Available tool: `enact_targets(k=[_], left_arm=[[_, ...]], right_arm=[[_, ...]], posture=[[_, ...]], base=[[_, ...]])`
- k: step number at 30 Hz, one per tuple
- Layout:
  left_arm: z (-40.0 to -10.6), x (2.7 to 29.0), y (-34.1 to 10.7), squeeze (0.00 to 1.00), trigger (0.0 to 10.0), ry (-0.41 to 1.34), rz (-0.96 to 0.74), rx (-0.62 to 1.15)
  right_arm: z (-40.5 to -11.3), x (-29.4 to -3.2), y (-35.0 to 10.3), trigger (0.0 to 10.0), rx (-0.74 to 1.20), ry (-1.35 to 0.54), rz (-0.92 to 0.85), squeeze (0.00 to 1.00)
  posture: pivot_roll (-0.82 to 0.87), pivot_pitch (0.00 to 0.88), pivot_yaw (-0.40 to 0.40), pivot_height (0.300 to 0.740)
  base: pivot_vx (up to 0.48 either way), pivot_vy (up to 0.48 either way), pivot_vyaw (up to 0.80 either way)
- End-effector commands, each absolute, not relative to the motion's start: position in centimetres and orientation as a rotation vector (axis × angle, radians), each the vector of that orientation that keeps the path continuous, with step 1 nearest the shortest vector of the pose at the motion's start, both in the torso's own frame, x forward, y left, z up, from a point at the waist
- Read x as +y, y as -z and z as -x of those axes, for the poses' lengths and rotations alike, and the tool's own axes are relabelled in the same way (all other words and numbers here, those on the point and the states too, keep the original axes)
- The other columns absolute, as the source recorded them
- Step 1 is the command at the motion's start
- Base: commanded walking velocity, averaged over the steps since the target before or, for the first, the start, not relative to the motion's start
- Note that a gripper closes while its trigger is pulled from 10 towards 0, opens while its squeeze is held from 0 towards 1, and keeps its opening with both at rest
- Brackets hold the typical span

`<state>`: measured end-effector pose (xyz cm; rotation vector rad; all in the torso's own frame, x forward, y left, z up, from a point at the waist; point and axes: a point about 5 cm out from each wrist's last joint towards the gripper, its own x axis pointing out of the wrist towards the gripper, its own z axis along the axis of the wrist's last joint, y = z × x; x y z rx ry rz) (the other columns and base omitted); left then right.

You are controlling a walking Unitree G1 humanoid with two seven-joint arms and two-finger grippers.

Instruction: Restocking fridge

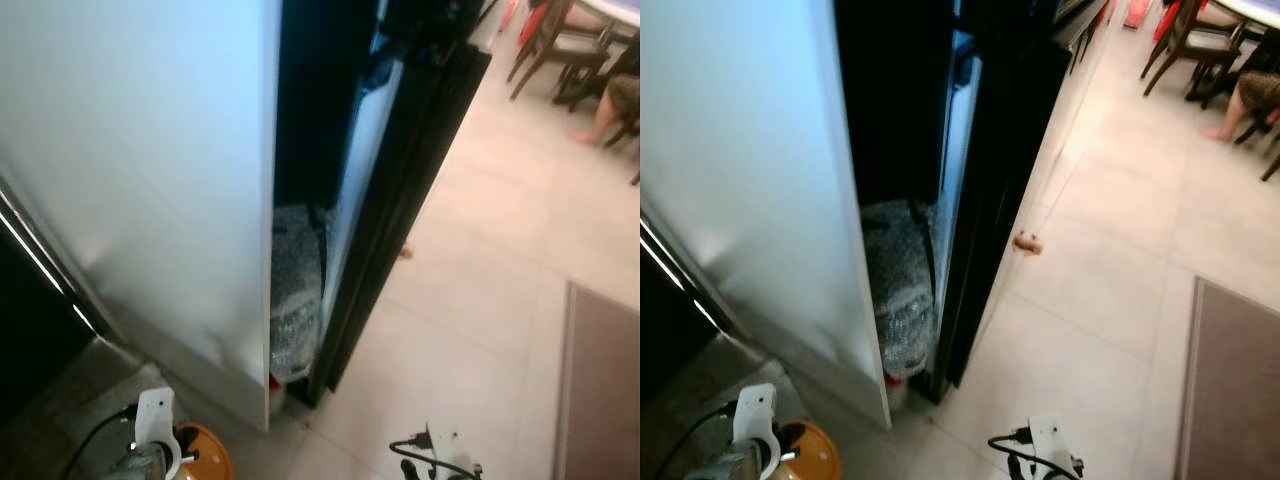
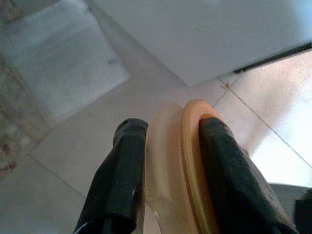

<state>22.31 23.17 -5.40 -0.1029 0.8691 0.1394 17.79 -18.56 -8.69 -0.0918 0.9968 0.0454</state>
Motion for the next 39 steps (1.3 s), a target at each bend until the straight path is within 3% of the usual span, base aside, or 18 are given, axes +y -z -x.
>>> enact_targets(k=[1, 15, 34, 37, 39], left_arm=[[-22.2, 22.3, 5.7, 0.00, 10.0, -0.112, 0.108, 0.882], [-22.2, 22.3, 5.7, 0.00, 10.0, -0.112, 0.106, 0.889], [-22.2, 22.4, 5.7, 0.00, 10.0, -0.087, 0.090, 0.897], [-22.3, 22.4, 5.6, 0.00, 10.0, -0.078, 0.084, 0.897], [-22.3, 22.3, 5.6, 0.00, 10.0, -0.077, 0.083, 0.898]], right_arm=[[-16.9, -19.2, 9.0, 10.0, 1.026, -0.026, 0.091, 0.00], [-17.0, -19.2, 9.0, 10.0, 1.014, -0.013, 0.092, 0.00], [-18.4, -19.6, 7.2, 10.0, 0.687, 0.148, 0.110, 0.00], [-22.6, -22.1, 1.3, 10.0, 0.176, 0.103, 0.485, 0.00], [-23.2, -22.3, 0.2, 10.0, 0.093, 0.083, 0.541, 0.00]], posture=[[0.05, 0.053, -0.079, 0.740], [0.04, 0.054, -0.075, 0.740], [-0.07, 0.028, -0.055, 0.740], [-0.08, 0.014, -0.053, 0.740], [-0.09, 0.007, -0.055, 0.740]], base=[[0.000, 0.000, 0.00], [0.000, 0.000, 0.00], [0.000, 0.000, 0.00], [0.000, 0.000, 0.00], [0.000, 0.000, 0.00]])
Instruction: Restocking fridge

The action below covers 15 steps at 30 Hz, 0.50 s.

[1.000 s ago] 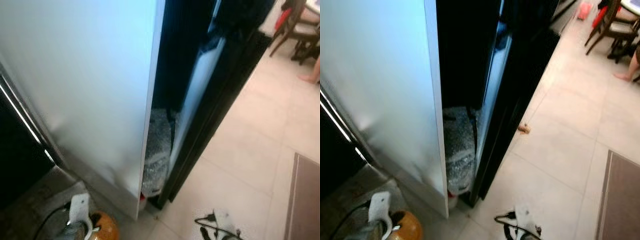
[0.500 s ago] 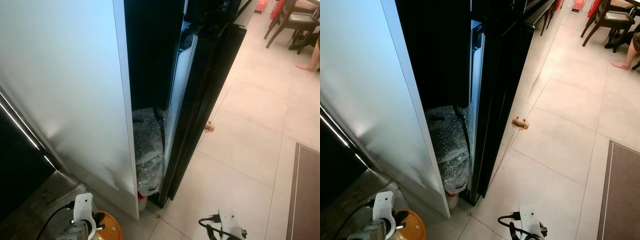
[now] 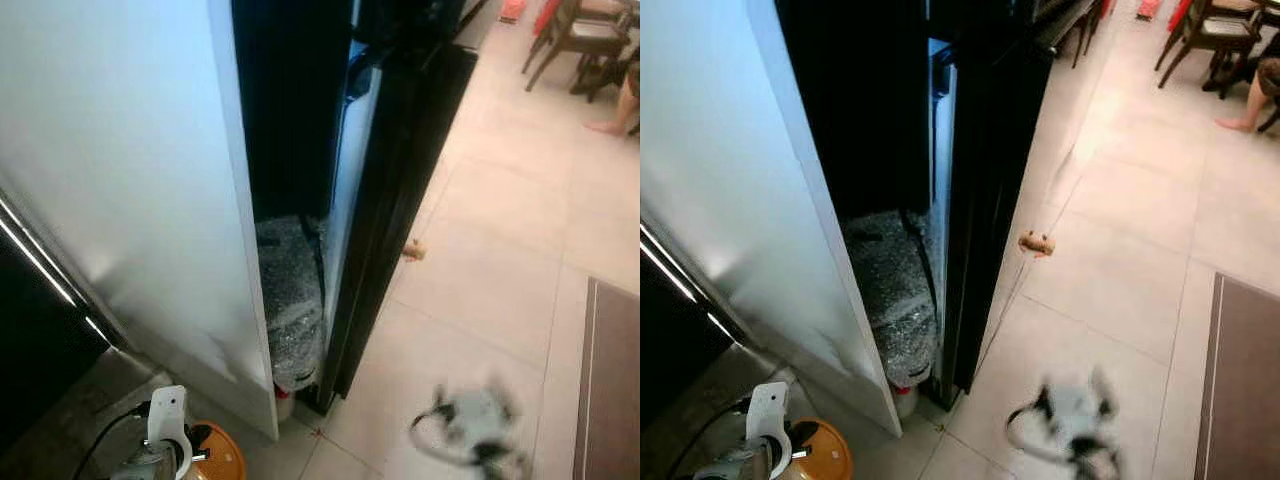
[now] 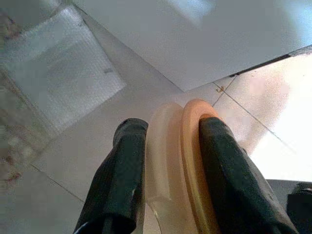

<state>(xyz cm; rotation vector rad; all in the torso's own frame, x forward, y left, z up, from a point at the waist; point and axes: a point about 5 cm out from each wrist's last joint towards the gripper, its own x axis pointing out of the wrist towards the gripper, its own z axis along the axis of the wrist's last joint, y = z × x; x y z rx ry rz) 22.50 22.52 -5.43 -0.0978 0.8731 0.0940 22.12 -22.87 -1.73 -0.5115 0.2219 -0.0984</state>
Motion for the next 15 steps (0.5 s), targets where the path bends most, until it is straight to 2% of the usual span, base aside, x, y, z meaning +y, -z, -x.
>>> enact_targets(k=[1, 5, 6, 7, 9, 15], left_arm=[[-22.3, 22.3, 5.7, 0.00, 10.0, -0.077, 0.083, 0.898], [-22.4, 22.2, 5.6, 0.00, 10.0, -0.083, 0.086, 0.894], [-22.4, 22.1, 5.6, 0.00, 10.0, -0.085, 0.088, 0.893], [-22.4, 22.1, 5.6, 0.00, 10.0, -0.086, 0.089, 0.893], [-22.5, 22.0, 5.6, 0.00, 10.0, -0.086, 0.091, 0.892], [-22.7, 21.6, 5.5, 0.00, 10.0, -0.081, 0.096, 0.891]], right_arm=[[-23.1, -22.2, -0.3, 10.0, 0.044, 0.072, 0.541, 0.00], [-23.2, -22.3, -1.1, 10.0, -0.006, 0.062, 0.531, 0.00], [-22.3, -22.5, 1.0, 10.0, 0.242, 0.141, 0.276, 0.00], [-21.8, -22.2, 1.4, 10.0, 0.288, 0.149, 0.173, 0.00], [-21.2, -22.2, 1.5, 10.0, 0.302, 0.163, 0.136, 0.00], [-20.6, -22.4, 0.6, 10.0, 0.193, 0.172, 0.186, 0.00]], posture=[[-0.09, 0.003, -0.057, 0.740], [-0.10, 0.000, -0.069, 0.740], [-0.10, 0.000, -0.070, 0.740], [-0.10, 0.000, -0.070, 0.740], [-0.10, 0.000, -0.071, 0.740], [-0.10, 0.000, -0.078, 0.740]], base=[[0.000, 0.000, 0.00], [0.000, 0.000, 0.00], [0.000, 0.000, 0.00], [0.000, 0.000, 0.00], [0.000, 0.000, 0.00], [0.000, 0.000, 0.00]])
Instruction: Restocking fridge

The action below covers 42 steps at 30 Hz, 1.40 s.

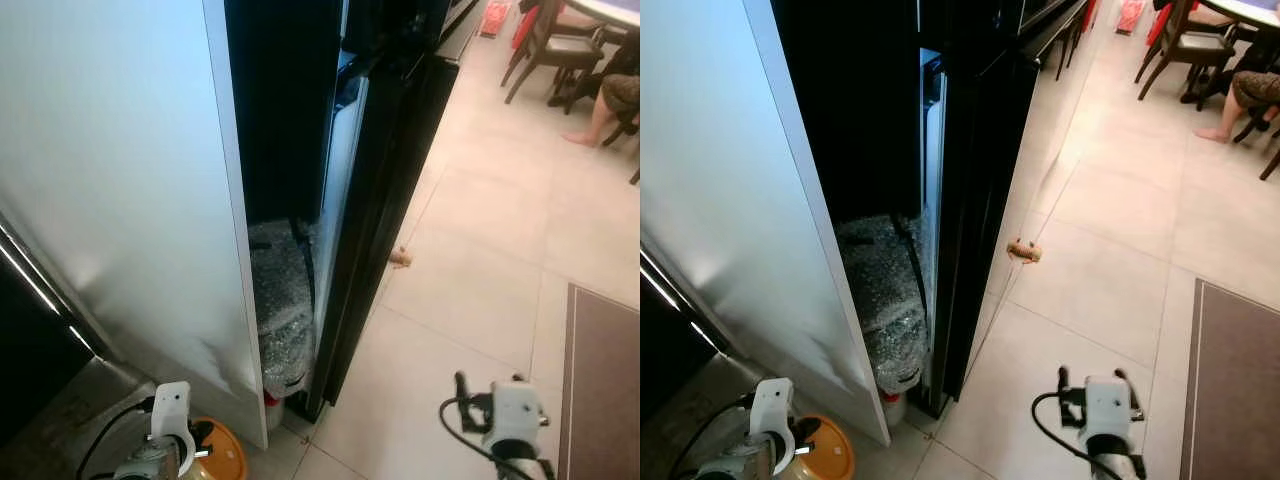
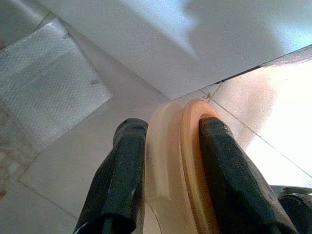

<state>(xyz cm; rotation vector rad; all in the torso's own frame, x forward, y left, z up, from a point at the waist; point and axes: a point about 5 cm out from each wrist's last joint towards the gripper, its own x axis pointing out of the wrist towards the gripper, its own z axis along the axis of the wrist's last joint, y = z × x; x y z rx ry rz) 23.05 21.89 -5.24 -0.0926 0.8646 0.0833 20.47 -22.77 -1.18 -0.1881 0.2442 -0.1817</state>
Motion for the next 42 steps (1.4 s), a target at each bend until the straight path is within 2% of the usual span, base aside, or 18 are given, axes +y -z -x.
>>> enact_targets(k=[1, 3, 6, 11, 15, 25, 36, 37, 38, 42], left_arm=[[-22.8, 21.6, 5.5, 0.00, 10.0, -0.083, 0.097, 0.890], [-22.8, 21.5, 5.5, 0.00, 10.0, -0.085, 0.099, 0.888], [-22.9, 21.4, 5.5, 0.00, 10.0, -0.086, 0.099, 0.887], [-23.0, 21.4, 5.5, 0.00, 10.0, -0.088, 0.098, 0.886], [-23.2, 21.8, 5.2, 0.00, 10.0, -0.095, 0.082, 0.881], [-23.4, 22.2, 5.0, 0.00, 10.0, -0.094, 0.056, 0.890], [-23.7, 22.0, 4.8, 0.00, 10.0, -0.084, 0.046, 0.885], [-23.8, 22.0, 4.8, 0.00, 10.0, -0.084, 0.046, 0.885], [-23.8, 21.9, 4.8, 0.00, 10.0, -0.084, 0.047, 0.884], [-23.8, 21.8, 4.8, 0.00, 10.0, -0.086, 0.054, 0.881]], right_arm=[[-20.6, -22.0, 0.3, 10.0, 0.181, 0.155, 0.175, 0.00], [-20.7, -20.7, -0.7, 10.0, 0.143, 0.116, 0.112, 0.00], [-20.9, -20.4, -1.2, 10.0, 0.140, 0.106, 0.061, 0.00], [-21.4, -20.2, -1.9, 10.0, 0.107, 0.087, 0.064, 0.00], [-23.8, -19.9, -6.1, 10.0, -0.018, 0.022, 0.094, 0.00], [-24.7, -18.0, -9.3, 10.0, -0.093, -0.131, 0.062, 0.00], [-25.3, -18.0, -9.1, 10.0, -0.013, -0.187, -0.006, 0.00], [-25.5, -18.1, -9.1, 10.0, -0.009, -0.188, -0.007, 0.31], [-25.7, -18.3, -9.1, 10.0, -0.008, -0.193, -0.007, 1.00], [-26.4, -18.6, -9.2, 10.0, 0.004, -0.190, 0.000, 1.00]], posture=[[-0.10, 0.000, -0.079, 0.740], [-0.10, 0.000, -0.078, 0.740], [-0.09, 0.000, -0.077, 0.740], [-0.09, 0.000, -0.075, 0.740], [-0.12, 0.000, -0.054, 0.740], [-0.15, 0.000, -0.031, 0.740], [-0.15, 0.000, -0.028, 0.740], [-0.15, 0.000, -0.028, 0.740], [-0.15, 0.000, -0.031, 0.740], [-0.15, 0.000, -0.041, 0.740]], base=[[0.000, 0.000, 0.00], [0.000, 0.000, 0.00], [0.000, 0.000, 0.00], [0.000, 0.000, 0.00], [0.000, 0.000, 0.00], [0.000, 0.000, 0.00], [0.000, 0.000, 0.00], [0.000, 0.000, 0.00], [0.000, 0.000, 0.00], [0.000, 0.000, 0.00]])
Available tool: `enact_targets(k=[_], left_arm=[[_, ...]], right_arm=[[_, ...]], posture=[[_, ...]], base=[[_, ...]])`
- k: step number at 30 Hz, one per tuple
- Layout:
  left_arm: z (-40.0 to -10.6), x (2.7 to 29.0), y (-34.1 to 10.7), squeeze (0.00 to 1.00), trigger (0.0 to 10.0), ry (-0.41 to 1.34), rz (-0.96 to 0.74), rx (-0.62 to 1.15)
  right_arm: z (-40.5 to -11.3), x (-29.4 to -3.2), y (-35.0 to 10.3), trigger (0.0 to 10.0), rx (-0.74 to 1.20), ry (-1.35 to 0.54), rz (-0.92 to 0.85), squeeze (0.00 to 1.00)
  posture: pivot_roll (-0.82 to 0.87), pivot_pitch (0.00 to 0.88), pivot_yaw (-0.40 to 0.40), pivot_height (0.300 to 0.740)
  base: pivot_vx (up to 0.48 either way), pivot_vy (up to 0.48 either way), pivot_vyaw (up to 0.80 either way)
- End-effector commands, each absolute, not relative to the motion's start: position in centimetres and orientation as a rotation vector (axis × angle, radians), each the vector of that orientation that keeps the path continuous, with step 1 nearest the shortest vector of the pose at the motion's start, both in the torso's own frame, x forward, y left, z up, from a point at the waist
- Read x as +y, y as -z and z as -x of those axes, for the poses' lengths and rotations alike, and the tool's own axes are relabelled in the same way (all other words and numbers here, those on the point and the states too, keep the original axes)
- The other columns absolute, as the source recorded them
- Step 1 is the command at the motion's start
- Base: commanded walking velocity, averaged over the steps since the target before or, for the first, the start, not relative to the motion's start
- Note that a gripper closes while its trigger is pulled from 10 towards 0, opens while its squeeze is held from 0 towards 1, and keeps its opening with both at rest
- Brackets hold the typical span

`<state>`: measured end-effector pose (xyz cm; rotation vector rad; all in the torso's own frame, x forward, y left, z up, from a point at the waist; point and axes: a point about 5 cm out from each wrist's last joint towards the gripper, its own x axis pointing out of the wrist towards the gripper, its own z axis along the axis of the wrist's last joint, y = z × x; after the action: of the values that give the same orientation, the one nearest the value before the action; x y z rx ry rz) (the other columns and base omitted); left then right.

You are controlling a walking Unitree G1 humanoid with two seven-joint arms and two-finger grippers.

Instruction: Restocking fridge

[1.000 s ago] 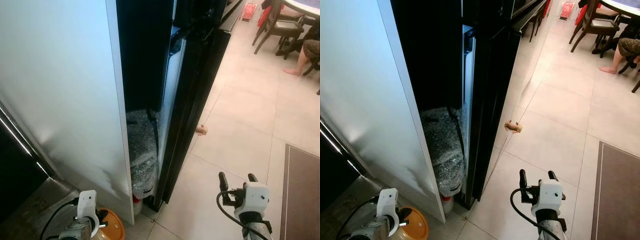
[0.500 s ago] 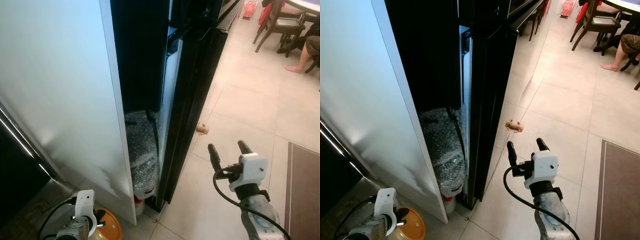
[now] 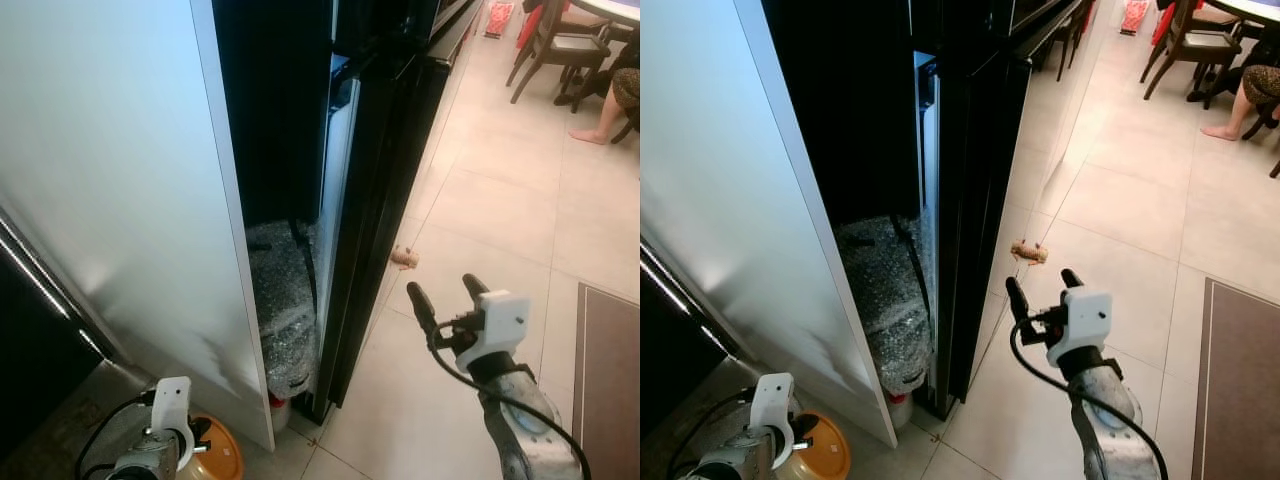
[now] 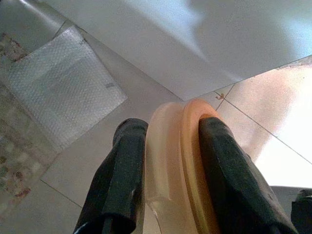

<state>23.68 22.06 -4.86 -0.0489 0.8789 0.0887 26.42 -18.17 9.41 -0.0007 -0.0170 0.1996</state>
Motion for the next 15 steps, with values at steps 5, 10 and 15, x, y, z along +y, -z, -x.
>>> enact_targets(k=[5, 10, 15], left_arm=[[-23.7, 21.7, 4.9, 0.00, 10.0, -0.096, 0.067, 0.875], [-23.3, 21.9, 5.2, 0.00, 10.0, -0.107, 0.075, 0.880], [-23.2, 22.2, 5.1, 0.00, 10.0, -0.115, 0.070, 0.875]], right_arm=[[-27.2, -18.4, -8.6, 10.0, 0.027, -0.190, 0.010, 1.00], [-27.3, -18.0, -8.4, 10.0, 0.033, -0.216, -0.006, 1.00], [-28.3, -17.7, -8.3, 10.0, 0.034, -0.245, -0.005, 1.00]], posture=[[-0.14, 0.000, -0.057, 0.740], [-0.11, 0.000, -0.069, 0.740], [-0.09, 0.008, -0.070, 0.740]], base=[[0.000, 0.000, 0.00], [0.000, 0.000, 0.00], [0.000, 0.000, 0.00]])
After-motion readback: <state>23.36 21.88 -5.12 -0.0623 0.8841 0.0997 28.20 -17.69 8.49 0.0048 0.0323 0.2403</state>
